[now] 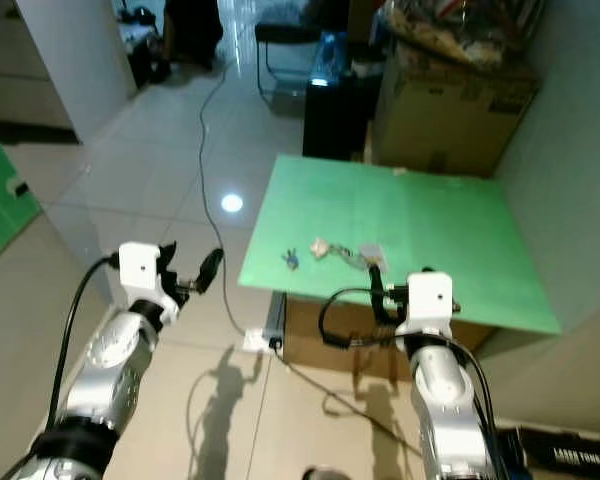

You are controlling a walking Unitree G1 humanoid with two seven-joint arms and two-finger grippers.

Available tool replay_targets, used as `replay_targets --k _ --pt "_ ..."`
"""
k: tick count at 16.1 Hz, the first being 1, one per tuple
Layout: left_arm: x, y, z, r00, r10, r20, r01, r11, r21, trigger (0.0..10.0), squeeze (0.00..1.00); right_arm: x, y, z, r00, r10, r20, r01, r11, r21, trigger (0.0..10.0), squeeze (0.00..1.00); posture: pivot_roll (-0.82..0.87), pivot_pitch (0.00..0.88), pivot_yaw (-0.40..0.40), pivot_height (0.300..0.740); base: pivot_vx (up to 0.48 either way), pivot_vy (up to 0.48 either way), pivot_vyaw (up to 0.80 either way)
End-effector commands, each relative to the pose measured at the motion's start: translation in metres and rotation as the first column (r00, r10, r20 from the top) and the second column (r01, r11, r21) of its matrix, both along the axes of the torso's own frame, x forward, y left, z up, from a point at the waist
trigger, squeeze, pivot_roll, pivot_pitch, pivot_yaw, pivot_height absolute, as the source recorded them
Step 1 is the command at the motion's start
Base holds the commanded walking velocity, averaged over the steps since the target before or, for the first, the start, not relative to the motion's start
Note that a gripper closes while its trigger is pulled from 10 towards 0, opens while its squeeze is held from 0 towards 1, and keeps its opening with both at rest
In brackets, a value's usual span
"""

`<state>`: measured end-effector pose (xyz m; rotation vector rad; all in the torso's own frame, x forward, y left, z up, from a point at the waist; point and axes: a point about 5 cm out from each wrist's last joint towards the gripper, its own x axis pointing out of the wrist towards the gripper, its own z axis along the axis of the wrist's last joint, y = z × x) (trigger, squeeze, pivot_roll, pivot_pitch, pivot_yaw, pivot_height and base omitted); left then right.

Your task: Hang keys on a hook

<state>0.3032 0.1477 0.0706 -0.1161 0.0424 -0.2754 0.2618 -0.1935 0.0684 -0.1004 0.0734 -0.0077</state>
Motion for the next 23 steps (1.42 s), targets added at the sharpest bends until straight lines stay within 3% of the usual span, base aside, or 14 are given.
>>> replay_targets --k 1,9,11,13,16,20,23 --pt "0.004 -0.009 0.006 0.999 -0.037 0.021 0.037 0.999 0.006 10.0 0.00 0.002 -0.006 0.002 1.000 -0.019 0.016 0.019 1.000 -0.006 10.0 0.00 -0.10 0.000 0.021 0.740 0.000 -0.435 0.00" --pt "0.005 -0.022 0.004 0.995 -0.095 0.012 0.095 0.995 -0.011 10.0 0.00 -0.001 -0.005 0.006 0.999 -0.013 0.033 0.013 1.000 -0.016 10.0 0.00 -0.13 0.000 0.037 0.740 0.000 -0.434 0.00" --pt "0.011 -0.016 0.000 1.000 -0.009 -0.029 0.010 0.999 0.045 10.0 0.00 -0.003 -0.003 0.007 0.999 -0.003 0.034 0.003 1.000 -0.014 10.0 0.00 -0.13 0.000 0.037 0.740 0.202 -0.127 0.00" --pt "0.015 -0.014 0.004 1.000 0.006 -0.022 -0.005 1.000 0.030 10.0 0.00 -0.006 0.002 0.004 1.000 0.021 0.020 -0.021 1.000 -0.004 10.0 0.00 -0.13 0.000 0.040 0.740 0.000 0.000 0.00" --pt "0.016 -0.016 0.009 1.000 0.023 -0.011 -0.023 1.000 0.007 10.0 0.00 -0.009 0.006 0.000 0.999 0.036 0.009 -0.036 0.999 0.016 10.0 0.00 -0.13 0.000 0.045 0.740 0.409 0.000 0.00" --pt "0.017 -0.023 0.007 1.000 0.019 -0.022 -0.019 1.000 0.009 10.0 0.00 -0.009 0.009 0.002 0.999 0.037 0.006 -0.037 0.999 -0.007 10.0 0.00 -0.13 0.000 0.045 0.740 0.480 0.000 0.74" --pt "0.019 -0.035 0.009 0.997 -0.065 -0.030 0.065 0.998 0.003 10.0 0.00 -0.006 0.005 0.002 1.000 0.016 0.004 -0.016 1.000 -0.005 10.0 0.00 -0.13 0.000 0.044 0.740 0.480 0.000 0.46"
